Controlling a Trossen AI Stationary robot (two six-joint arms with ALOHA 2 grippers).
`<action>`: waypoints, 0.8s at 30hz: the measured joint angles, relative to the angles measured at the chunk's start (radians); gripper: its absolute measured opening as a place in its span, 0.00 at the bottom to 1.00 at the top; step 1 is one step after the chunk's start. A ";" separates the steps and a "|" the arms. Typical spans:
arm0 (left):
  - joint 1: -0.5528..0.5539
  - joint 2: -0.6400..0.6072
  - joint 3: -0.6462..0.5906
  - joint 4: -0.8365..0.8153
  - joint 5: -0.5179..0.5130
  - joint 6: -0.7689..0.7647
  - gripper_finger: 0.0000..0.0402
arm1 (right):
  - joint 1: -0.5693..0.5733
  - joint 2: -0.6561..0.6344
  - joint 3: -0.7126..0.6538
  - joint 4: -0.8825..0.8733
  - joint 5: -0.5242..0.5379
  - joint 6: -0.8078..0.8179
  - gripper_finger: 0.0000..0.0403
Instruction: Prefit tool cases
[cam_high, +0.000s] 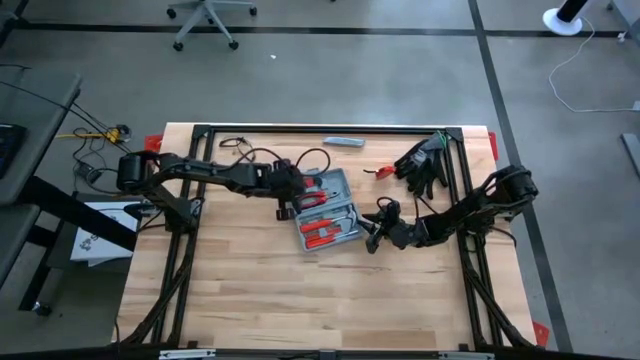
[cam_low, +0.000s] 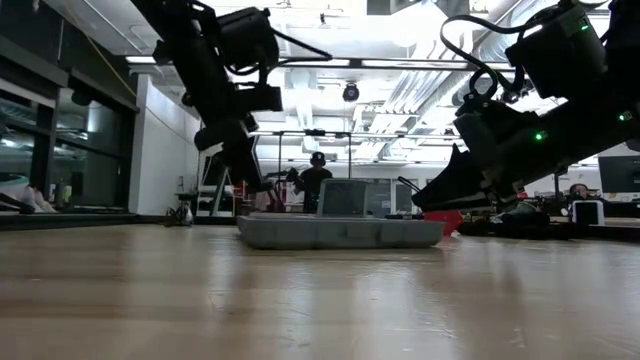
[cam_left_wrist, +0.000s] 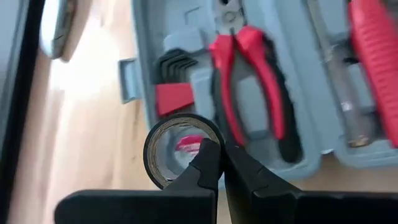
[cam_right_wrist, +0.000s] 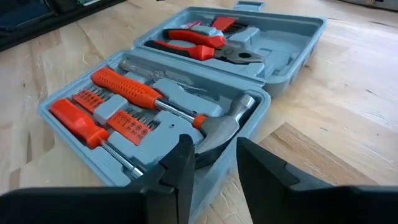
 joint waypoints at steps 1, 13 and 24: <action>0.000 0.000 0.000 -0.012 -0.027 0.000 0.00 | 0.000 0.000 0.000 0.000 0.000 0.001 0.28; 0.110 0.000 0.000 -0.263 -0.080 -0.037 0.00 | 0.000 0.000 0.000 -0.016 -0.011 0.019 0.28; 0.173 -0.091 0.001 -0.314 -0.122 -0.096 0.21 | 0.000 0.000 0.000 -0.018 -0.035 0.017 0.28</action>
